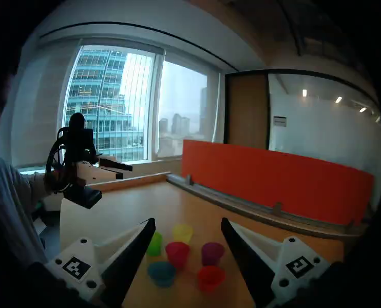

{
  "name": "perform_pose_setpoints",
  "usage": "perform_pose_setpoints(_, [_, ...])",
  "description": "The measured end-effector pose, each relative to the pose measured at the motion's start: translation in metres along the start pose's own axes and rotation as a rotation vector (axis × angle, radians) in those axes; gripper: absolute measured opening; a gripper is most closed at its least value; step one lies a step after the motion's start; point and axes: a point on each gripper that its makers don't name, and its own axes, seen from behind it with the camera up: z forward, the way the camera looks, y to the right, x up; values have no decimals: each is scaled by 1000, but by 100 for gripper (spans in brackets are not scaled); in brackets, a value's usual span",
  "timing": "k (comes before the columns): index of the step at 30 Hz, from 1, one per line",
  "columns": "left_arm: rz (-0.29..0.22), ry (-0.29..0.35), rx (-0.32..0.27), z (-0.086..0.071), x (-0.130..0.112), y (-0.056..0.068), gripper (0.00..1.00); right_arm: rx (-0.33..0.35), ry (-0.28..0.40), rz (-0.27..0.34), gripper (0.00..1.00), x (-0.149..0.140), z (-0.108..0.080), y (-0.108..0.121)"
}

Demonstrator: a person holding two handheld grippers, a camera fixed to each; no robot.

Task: Pour water

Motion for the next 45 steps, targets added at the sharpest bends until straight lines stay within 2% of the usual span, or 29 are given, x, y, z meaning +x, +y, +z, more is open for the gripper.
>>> perform_pose_setpoints(17, [73,-84,-67,11,-42,17,100,79,-81,-31,99,-29,5,-19])
perform_pose_setpoints(29, [66,-141,-89,20,-73,16,100,128,-126,-39,100,-52,15,-30])
perform_pose_setpoints(38, [62,-187,-111,27,-101,19,100,143,-168,-45,100,-75,24,-30])
perform_pose_setpoints(45, [67,-226,-115,32,-123,16,100,156,-198,-49,100,-92,30,-32])
